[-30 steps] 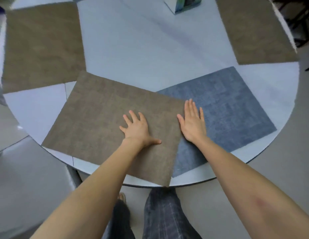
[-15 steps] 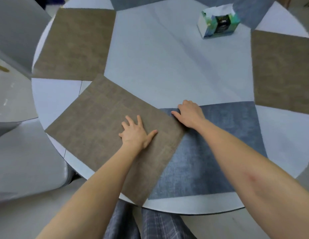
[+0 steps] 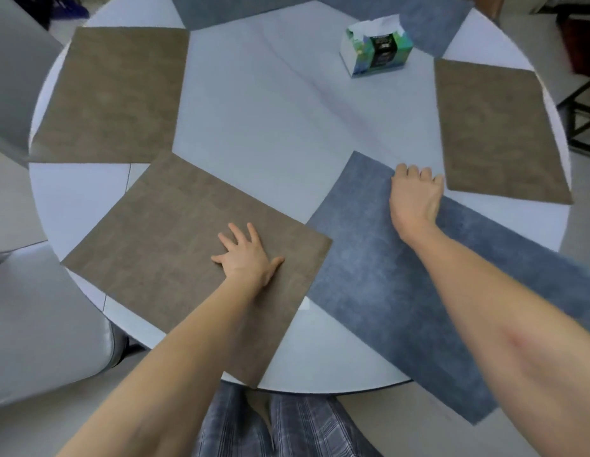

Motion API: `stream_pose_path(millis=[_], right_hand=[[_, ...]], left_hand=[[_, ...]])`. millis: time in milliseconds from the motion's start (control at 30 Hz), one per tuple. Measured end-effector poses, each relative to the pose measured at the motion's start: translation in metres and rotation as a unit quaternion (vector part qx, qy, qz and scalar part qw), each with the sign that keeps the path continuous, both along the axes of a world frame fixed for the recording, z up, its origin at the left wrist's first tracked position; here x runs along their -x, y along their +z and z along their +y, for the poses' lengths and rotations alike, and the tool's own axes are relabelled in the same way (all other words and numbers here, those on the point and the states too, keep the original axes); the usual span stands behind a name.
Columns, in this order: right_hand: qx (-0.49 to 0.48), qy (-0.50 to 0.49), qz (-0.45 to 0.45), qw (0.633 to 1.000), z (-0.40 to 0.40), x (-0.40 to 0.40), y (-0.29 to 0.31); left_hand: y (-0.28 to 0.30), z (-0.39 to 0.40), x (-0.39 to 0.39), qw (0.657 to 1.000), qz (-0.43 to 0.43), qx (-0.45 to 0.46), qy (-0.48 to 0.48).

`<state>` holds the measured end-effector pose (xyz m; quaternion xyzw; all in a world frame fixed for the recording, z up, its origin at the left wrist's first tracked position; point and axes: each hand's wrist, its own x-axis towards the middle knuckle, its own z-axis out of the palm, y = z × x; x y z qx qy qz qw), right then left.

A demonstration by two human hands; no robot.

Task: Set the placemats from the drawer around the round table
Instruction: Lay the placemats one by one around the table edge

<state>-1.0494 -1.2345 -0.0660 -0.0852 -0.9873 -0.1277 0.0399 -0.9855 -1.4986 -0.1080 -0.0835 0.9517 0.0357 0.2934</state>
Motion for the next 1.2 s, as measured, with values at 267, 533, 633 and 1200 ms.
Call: stream_pose_path(millis=[267, 533, 633, 1200], right_hand=[[0.296, 0.150, -0.213, 0.919, -0.053, -0.083, -0.050], [0.194, 0.181, -0.248, 0.932, -0.064, -0.149, -0.069], [0.126, 0.194, -0.227, 0.946, -0.078, -0.149, -0.072], [0.165, -0.183, 0.141, 0.959, -0.052, -0.098, 0.001]], left_hand=[[-0.016, 0.015, -0.008, 0.987, 0.049, -0.073, -0.133], [-0.019, 0.022, -0.015, 0.988, 0.043, -0.076, -0.127], [-0.021, 0.020, -0.016, 0.987, 0.048, -0.082, -0.127], [-0.012, 0.005, -0.007, 0.976, 0.012, -0.055, -0.212]])
